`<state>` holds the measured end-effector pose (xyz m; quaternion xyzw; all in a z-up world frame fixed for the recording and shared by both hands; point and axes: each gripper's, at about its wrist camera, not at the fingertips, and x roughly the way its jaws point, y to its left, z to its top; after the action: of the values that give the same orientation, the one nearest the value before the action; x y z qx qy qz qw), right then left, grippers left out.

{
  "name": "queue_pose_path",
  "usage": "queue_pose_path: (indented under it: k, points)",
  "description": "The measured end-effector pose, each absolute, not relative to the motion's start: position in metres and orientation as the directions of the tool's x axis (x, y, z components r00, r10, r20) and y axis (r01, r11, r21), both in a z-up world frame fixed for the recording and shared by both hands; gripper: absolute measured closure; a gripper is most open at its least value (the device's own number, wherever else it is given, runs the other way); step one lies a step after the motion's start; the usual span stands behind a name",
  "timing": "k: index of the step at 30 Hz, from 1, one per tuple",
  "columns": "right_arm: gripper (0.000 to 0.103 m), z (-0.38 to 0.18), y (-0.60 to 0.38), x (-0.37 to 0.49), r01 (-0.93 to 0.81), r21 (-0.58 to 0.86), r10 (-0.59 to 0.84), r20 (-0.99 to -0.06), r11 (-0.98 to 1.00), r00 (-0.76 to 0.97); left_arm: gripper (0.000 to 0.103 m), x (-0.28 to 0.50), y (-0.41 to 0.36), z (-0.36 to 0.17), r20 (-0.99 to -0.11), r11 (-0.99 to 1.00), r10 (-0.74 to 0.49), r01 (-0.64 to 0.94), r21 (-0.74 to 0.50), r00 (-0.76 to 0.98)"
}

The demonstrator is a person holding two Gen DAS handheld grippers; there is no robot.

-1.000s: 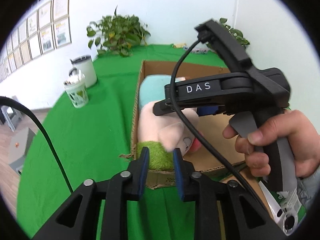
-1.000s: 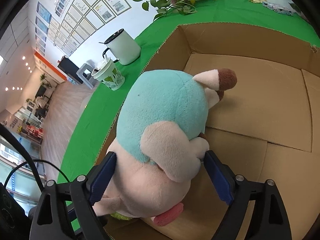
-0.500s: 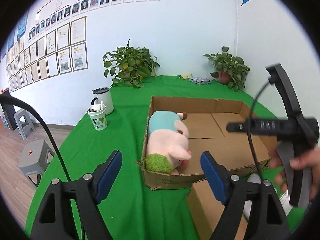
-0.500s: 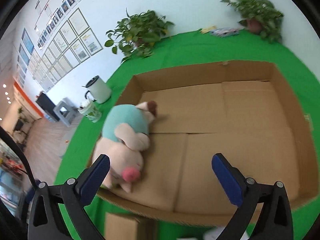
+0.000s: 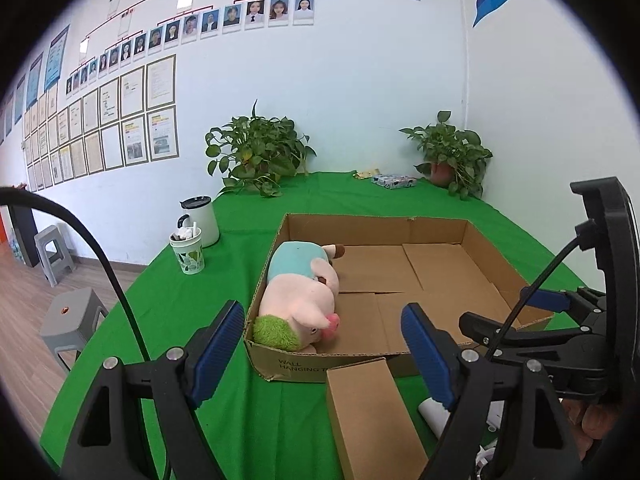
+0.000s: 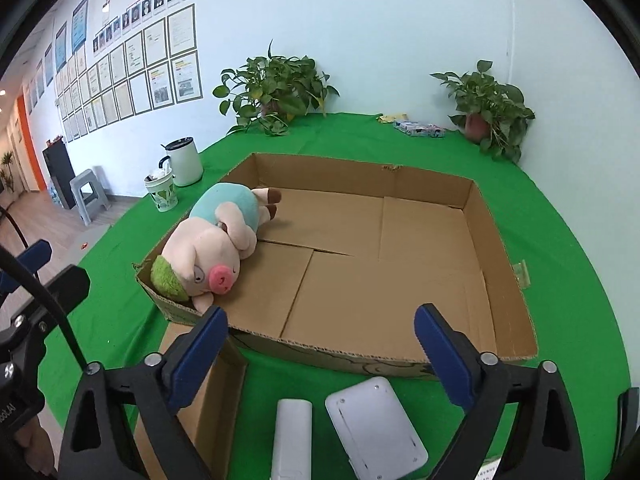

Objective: Organize objects
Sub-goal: 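Move both tools to the long narrow brown cardboard box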

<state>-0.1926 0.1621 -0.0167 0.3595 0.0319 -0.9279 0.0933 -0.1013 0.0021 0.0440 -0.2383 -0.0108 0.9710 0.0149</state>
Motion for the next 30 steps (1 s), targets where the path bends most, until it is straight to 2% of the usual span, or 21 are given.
queue_pose_path:
  k: [3,5,6,8,9,11,14,15,16,17,18,19,20,23,30]
  points:
    - [0.030,-0.018,0.173,-0.183,0.184,0.005,-0.140,-0.670,-0.983,-0.729,0.023,-0.097,0.007,0.043,-0.459,-0.999,0.034,-0.026,-0.024,-0.888]
    - [0.048,-0.022,0.181,-0.183,0.178,0.028,-0.149,-0.679,-0.984,-0.719,0.023,-0.095,0.010,0.042,-0.457,-0.999,0.044,-0.033,-0.032,-0.888]
    - [0.053,-0.023,0.184,-0.183,0.174,0.033,-0.150,-0.682,-0.984,-0.716,0.025,-0.094,0.011,0.042,-0.453,-0.999,0.042,-0.029,-0.035,-0.891]
    - [0.076,-0.026,0.190,-0.180,0.165,0.034,-0.144,-0.679,-0.986,-0.720,0.061,-0.093,0.012,0.042,-0.447,-0.999,0.037,-0.023,-0.037,-0.894]
    - [0.081,-0.027,0.193,-0.179,0.167,0.042,-0.151,-0.677,-0.985,-0.720,0.098,-0.096,0.013,0.041,-0.463,-0.999,0.039,-0.025,-0.035,-0.886]
    - [0.095,-0.027,0.197,-0.176,0.168,0.055,-0.161,-0.667,-0.984,-0.727,0.101,-0.099,0.012,0.039,-0.488,-0.999,0.043,-0.021,-0.050,-0.872]
    - [0.095,-0.025,0.203,-0.174,0.167,0.061,-0.165,-0.663,-0.984,-0.730,0.099,-0.098,0.007,0.040,-0.479,-0.995,0.071,-0.029,-0.094,-0.875]
    - [0.095,-0.024,0.204,-0.174,0.160,0.062,-0.160,-0.662,-0.985,-0.732,0.080,-0.099,0.006,0.039,-0.488,-0.995,0.070,-0.024,-0.100,-0.870]
    - [0.090,-0.024,0.207,-0.175,0.145,0.067,-0.152,-0.664,-0.987,-0.732,0.040,-0.100,0.005,0.038,-0.501,-0.994,0.071,-0.020,-0.106,-0.863]
    - [0.071,-0.024,0.210,-0.176,0.137,0.072,-0.150,-0.668,-0.988,-0.729,0.023,-0.100,0.003,0.036,-0.506,-0.993,0.079,-0.021,-0.119,-0.859]
    - [0.054,-0.025,0.212,-0.177,0.135,0.081,-0.154,-0.673,-0.988,-0.724,0.017,-0.097,0.000,0.035,-0.491,-0.988,0.104,-0.034,-0.150,-0.865]
    - [0.016,-0.026,0.215,-0.177,0.136,0.098,-0.166,-0.672,-0.986,-0.721,0.017,-0.095,-0.002,0.034,-0.487,-0.985,0.124,-0.046,-0.168,-0.865]
    - [0.001,-0.027,0.218,-0.176,0.136,0.112,-0.176,-0.668,-0.984,-0.723,0.017,-0.095,-0.003,0.032,-0.496,-0.982,0.140,-0.058,-0.177,-0.857]
    - [0.001,-0.034,0.220,-0.176,0.157,0.137,-0.208,-0.692,-0.978,-0.691,0.017,-0.096,-0.007,0.023,-0.545,-0.978,0.173,-0.076,-0.196,-0.821]
    - [0.001,-0.050,0.205,-0.160,0.291,0.214,-0.350,-0.736,-0.932,-0.579,0.017,-0.094,-0.019,-0.003,-0.621,-0.921,0.354,-0.146,-0.362,-0.699]
